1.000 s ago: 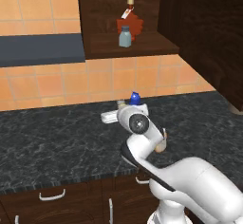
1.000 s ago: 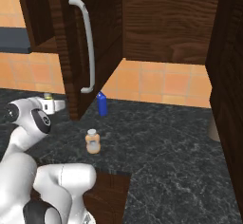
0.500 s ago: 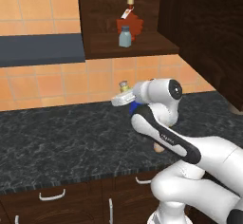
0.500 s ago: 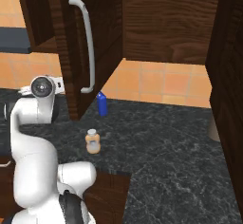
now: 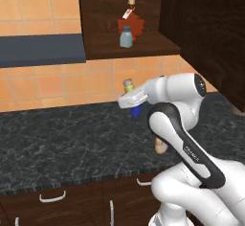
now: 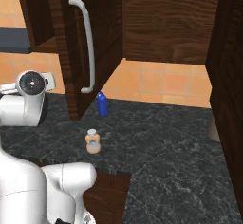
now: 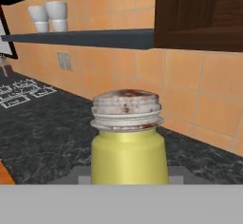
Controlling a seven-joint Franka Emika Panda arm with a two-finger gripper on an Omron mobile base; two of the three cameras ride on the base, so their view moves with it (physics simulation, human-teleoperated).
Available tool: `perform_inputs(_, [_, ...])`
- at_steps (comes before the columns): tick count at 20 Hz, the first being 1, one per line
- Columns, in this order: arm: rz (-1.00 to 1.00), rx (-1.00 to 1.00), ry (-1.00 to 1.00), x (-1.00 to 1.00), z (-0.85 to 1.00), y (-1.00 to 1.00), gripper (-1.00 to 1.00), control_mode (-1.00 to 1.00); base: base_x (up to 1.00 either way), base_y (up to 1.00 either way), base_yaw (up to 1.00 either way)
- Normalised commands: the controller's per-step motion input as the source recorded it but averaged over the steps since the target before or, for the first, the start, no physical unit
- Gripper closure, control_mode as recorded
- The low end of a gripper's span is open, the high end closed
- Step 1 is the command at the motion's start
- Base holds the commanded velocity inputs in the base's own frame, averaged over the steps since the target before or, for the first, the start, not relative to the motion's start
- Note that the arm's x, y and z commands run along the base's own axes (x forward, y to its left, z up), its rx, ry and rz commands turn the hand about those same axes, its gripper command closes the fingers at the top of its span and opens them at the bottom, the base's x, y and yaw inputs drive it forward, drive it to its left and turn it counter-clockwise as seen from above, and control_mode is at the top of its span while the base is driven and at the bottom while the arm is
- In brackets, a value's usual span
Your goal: Put the shaker and condiment bottle from the counter next to their counterparts in the cabinet.
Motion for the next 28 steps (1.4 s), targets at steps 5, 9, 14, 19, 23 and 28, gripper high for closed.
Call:
perform_inputs(5, [-0.11, 0.07, -0.09, -0.23, 0.43, 0.08, 1.0, -1.0, 0.0, 0.0, 0.0])
perform_inputs(9, [-0.17, 0.16, -0.03, -0.08, 0.88, -0.12, 1.0, -1.0, 0.0, 0.0, 0.0])
perform_inputs(14, [-0.1, 0.12, 0.0, 0.0, 0.77, -0.28, 1.0, -1.0, 0.0, 0.0, 0.0])
perform_inputs(19, [0.0, 0.01, 0.0, 0.0, 0.42, -0.26, 1.0, -1.0, 0.0, 0.0, 0.0])
perform_inputs(23, [-0.09, -0.01, -0.05, 0.0, 0.19, 0.01, 1.0, -1.0, 0.0, 0.0, 0.0])
perform_inputs(28, [-0.31, 0.0, -0.08, 0.13, 0.06, 0.01, 1.0, -1.0, 0.0, 0.0, 0.0])
